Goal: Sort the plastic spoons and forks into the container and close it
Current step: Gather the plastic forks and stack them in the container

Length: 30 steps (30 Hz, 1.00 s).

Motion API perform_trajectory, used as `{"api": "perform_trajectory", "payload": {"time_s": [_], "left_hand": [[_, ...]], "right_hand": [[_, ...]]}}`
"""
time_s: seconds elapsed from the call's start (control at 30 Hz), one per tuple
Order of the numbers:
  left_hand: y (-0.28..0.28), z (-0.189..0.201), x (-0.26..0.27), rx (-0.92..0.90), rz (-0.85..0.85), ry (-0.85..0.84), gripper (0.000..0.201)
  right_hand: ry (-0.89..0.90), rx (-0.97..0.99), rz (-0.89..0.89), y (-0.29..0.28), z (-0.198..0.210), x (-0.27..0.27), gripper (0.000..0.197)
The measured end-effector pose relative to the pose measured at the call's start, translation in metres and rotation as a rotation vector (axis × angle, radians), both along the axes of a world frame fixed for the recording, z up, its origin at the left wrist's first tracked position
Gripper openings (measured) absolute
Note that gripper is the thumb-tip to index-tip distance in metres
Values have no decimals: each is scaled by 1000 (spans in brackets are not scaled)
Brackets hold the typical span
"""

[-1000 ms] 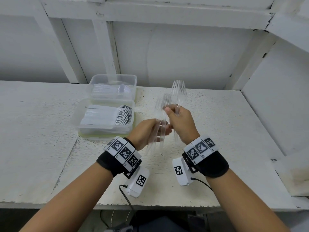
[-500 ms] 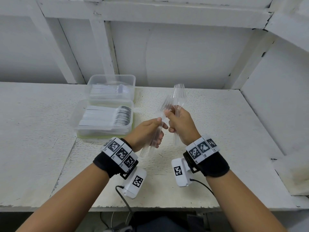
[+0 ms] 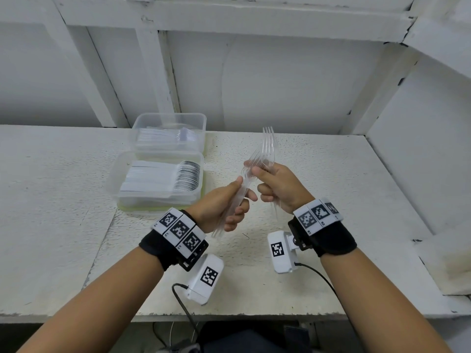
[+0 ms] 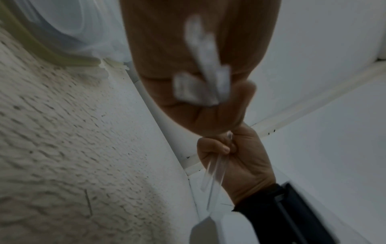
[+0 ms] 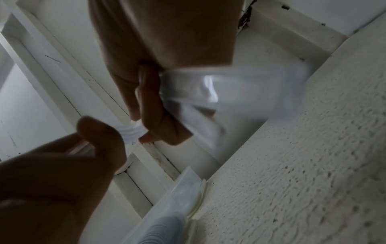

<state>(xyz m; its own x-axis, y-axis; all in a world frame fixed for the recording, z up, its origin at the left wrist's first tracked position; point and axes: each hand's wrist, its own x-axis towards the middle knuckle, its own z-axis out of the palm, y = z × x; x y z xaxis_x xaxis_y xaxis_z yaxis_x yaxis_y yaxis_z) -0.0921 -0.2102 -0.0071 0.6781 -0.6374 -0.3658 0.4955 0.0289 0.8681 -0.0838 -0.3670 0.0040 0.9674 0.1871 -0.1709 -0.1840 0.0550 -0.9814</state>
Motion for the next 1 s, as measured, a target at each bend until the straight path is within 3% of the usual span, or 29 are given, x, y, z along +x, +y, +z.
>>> {"api": "perform_trajectory", "payload": {"time_s": [0.13, 0.27, 0.37, 0.53, 0.7, 1.0], "left_hand": [[1, 3, -1, -108, 5, 72, 30], [3, 1, 0, -159, 46, 193, 29], [2, -4, 2, -59, 139, 130, 28], [-1, -9, 0, 17, 299, -44, 19], [-6, -9, -3, -21, 375, -67, 12], [-16, -15, -7, -6, 478, -76, 16]], "right_hand": [[15, -39, 1, 3, -1, -1, 12], [33, -158, -91, 11, -1, -5, 22], [35, -285, -239, 16, -1, -8, 36], [-2, -243, -298, 22, -1, -20, 29], [-20, -211, -280, 27, -4, -24, 23], [-132, -278, -463, 34, -23, -23, 20]]}}
